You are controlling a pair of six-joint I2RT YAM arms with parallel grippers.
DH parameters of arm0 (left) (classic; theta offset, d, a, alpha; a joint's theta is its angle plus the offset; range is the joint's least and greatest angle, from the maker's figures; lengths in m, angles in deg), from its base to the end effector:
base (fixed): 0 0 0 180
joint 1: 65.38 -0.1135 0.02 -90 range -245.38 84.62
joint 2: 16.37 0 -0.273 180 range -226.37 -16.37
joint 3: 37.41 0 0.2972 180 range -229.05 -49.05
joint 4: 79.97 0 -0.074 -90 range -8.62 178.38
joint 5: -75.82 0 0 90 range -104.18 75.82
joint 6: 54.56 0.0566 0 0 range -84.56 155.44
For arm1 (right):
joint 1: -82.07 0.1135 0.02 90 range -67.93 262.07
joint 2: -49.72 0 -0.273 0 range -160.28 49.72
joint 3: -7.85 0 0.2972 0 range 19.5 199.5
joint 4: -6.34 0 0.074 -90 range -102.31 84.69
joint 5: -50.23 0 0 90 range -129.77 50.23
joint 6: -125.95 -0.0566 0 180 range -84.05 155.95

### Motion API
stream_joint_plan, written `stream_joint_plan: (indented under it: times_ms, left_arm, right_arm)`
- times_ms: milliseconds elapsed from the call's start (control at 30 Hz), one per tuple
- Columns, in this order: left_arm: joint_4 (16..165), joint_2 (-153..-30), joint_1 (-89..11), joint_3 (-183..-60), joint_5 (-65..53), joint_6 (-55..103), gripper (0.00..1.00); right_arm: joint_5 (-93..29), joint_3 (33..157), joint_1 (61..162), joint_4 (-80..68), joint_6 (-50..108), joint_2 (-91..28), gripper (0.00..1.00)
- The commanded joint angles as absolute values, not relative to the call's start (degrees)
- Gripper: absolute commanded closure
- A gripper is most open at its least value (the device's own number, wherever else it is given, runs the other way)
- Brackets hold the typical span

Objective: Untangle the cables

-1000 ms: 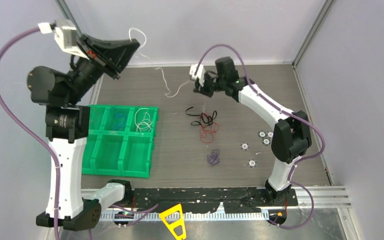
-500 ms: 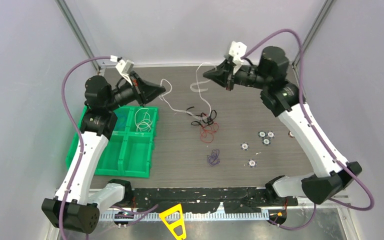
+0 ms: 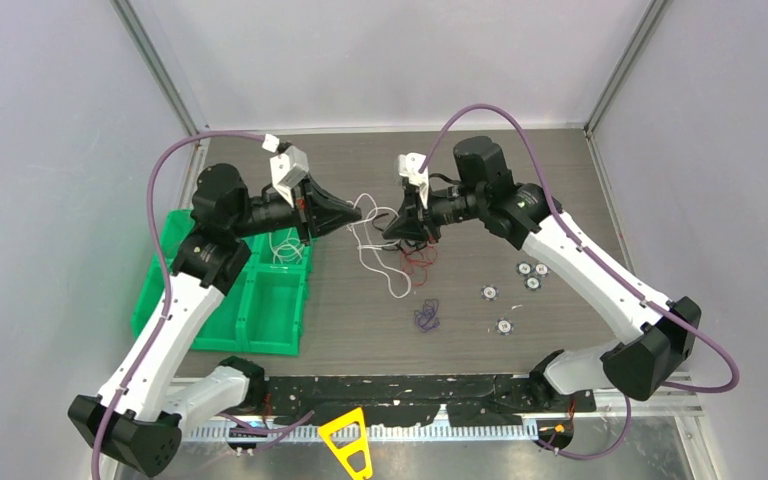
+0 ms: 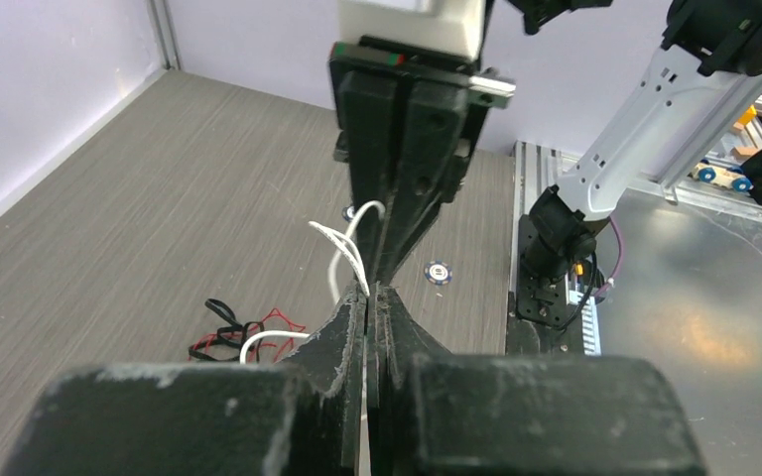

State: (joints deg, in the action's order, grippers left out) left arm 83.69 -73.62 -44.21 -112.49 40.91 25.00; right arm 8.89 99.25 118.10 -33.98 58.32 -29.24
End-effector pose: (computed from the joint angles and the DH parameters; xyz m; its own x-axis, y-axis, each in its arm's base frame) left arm 0.2272 -0.1378 0.4369 -0.1521 -0.0523 -0.9870 0.9594 0.2320 -0.1602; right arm 0.2632 0.2440 0.3934 0.0024 -0.3091 -0.9510 -0.9995 0.0283 -0.0117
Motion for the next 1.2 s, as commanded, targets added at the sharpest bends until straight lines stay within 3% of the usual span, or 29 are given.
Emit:
stream_joint_plan:
  times_ms: [0, 167, 400, 500, 700, 833, 1000, 1167]
  left_arm:
    - [81.0, -74.1, -43.4, -112.1, 40.0, 30.4, 0.97]
    - [78.8, -74.7, -42.1, -112.3, 44.7, 31.2, 0.88]
    - [76.0, -76.3, -41.7, -112.6, 42.1, 32.7, 0.79]
    - [75.9, -77.1, -41.6, -112.4, 43.5, 32.9, 0.63]
    - [71.7, -77.5, -39.6, -113.1, 45.8, 36.9, 0.40]
    - [64.6, -77.2, -38.9, -110.4, 43.8, 44.0, 0.15]
    - [75.7, -73.2, -38.7, -98.1, 39.8, 42.0, 0.13]
    - [93.4, -72.8, -38.4, -88.9, 38.1, 31.6, 0.22]
  right_arm:
    - [10.9, 101.4, 119.0, -36.4, 61.7, -26.6, 0.95]
    - [11.0, 102.3, 119.7, -36.8, 61.7, -27.0, 0.94]
    - [12.2, 103.8, 120.7, -37.3, 61.2, -27.4, 0.95]
    - [12.8, 103.8, 121.3, -37.9, 61.2, -27.3, 0.95]
    - [12.4, 104.0, 121.5, -38.1, 61.1, -27.2, 0.95]
    - [10.4, 104.9, 121.3, -37.8, 60.4, -27.4, 0.95]
    - [10.9, 104.3, 120.4, -37.7, 60.0, -26.7, 0.95]
    - [11.1, 104.6, 120.3, -36.6, 57.6, -26.4, 0.95]
